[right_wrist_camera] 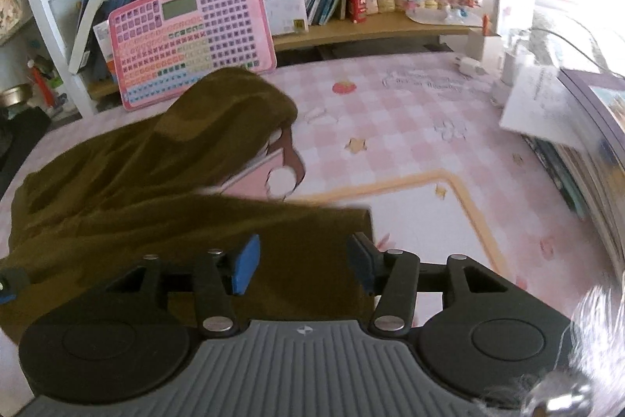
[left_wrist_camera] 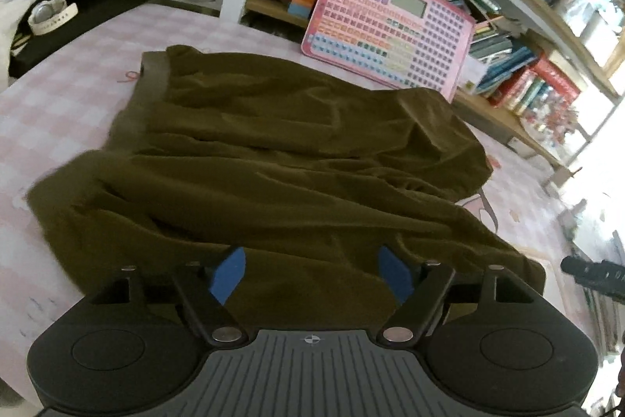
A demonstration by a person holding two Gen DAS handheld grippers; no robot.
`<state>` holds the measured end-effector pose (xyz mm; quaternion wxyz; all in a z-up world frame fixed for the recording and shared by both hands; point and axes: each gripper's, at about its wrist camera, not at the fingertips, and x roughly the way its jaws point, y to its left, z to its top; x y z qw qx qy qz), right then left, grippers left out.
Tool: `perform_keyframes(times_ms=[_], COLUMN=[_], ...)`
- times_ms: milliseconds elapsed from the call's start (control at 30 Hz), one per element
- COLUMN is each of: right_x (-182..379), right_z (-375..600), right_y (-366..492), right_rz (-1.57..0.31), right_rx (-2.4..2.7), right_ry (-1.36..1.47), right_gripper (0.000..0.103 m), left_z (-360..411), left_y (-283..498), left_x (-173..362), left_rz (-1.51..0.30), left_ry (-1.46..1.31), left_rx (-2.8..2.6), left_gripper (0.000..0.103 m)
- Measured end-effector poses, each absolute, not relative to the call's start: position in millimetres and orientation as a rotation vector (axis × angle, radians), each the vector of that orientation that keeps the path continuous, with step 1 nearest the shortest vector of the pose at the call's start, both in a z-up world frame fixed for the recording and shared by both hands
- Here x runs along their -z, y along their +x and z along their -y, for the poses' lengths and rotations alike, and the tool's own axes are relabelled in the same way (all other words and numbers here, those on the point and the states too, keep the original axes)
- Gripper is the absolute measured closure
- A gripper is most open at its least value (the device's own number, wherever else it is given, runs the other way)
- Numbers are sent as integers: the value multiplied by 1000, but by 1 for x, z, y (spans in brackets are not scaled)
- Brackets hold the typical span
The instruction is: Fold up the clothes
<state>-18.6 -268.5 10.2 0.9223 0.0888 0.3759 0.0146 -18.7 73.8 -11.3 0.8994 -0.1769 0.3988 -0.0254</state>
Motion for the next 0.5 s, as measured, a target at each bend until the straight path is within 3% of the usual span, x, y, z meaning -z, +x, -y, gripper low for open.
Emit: perform_keyframes(times_ms=[333,500], right_x=[6,25], right_z=[341,341], right_y=[94,149], right_rz=[-841,-927], right_rx=[-292,-394], right_ry=[386,518], right_gripper=[47,43], left_z=[31,57], left_y=[-19,-30], left_x=[17,14], left_rz=[-869,-882], left_ry=[-333,-290], left_rx=[-101,-162], left_gripper=[25,15])
